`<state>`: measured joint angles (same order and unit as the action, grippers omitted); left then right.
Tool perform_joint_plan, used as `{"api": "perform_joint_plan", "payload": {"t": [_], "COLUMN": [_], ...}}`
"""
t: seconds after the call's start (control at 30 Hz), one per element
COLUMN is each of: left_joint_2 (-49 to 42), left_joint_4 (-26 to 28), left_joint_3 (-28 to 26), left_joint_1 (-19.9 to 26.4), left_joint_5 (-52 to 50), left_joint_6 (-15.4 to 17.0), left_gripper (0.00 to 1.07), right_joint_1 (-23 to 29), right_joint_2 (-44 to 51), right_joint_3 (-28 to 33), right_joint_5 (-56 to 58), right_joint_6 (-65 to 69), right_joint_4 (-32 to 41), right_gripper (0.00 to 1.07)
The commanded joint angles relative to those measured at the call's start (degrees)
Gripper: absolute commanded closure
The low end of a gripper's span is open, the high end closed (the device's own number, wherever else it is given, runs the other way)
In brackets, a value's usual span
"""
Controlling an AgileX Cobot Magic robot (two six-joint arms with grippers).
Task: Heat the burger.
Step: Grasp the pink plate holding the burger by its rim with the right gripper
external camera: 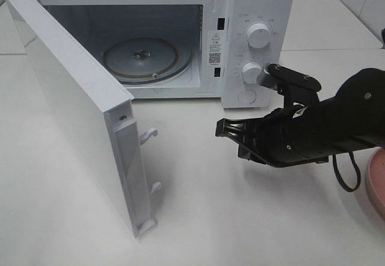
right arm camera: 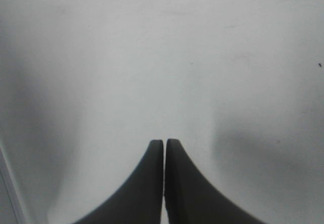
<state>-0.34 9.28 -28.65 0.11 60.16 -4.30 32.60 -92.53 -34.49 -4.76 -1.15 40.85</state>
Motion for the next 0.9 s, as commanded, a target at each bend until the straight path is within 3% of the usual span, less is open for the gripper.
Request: {"api": "perform_joint_plan", "payload": {"t": [0.03,0.23,0.37,0.63,0.77,0.9], "left_joint_2": [-1.4,-1.4,-1.4,-1.4,-1.4,-1.4], "left_joint_4": [0.0,0.0,0.0,0.0,0.0,0.0], "left_joint_3": [0.1,0.1,0.1,0.1,0.1,0.1], "left_joint_1": [0.1,0.1,0.1,0.1,0.1,0.1], "left_joint_5": [-0.7,-0.7,-0.7,-0.7,-0.7,-0.7], "left_joint_6": [0.1,0.1,0.1,0.1,0.1,0.1], "left_gripper": [0.12,0.12,0.12,0.12,0.12,0.12], "right_joint_1": [-0.4,-0.4,-0.4,-0.4,-1.0,-5.0], "right_joint_2": [1.5,3.3,4.2,5.1,5.2,7.8], "right_joint_3": [-0.3,-2.2,-4.7,-9.2,-10.0,-9.9], "right_joint_5": [3.6,13.6,23.5,40.2,45.1,49.0], "right_joint_6": [-7.2,-15.3,-13.3,-3.0,0.2,2.6], "right_joint_4": [-0.3,-5.0,-18.4,-35.4,-39.5,-42.1], "right_gripper": [1.04,1.04,1.04,1.02,1.01,0.97]}}
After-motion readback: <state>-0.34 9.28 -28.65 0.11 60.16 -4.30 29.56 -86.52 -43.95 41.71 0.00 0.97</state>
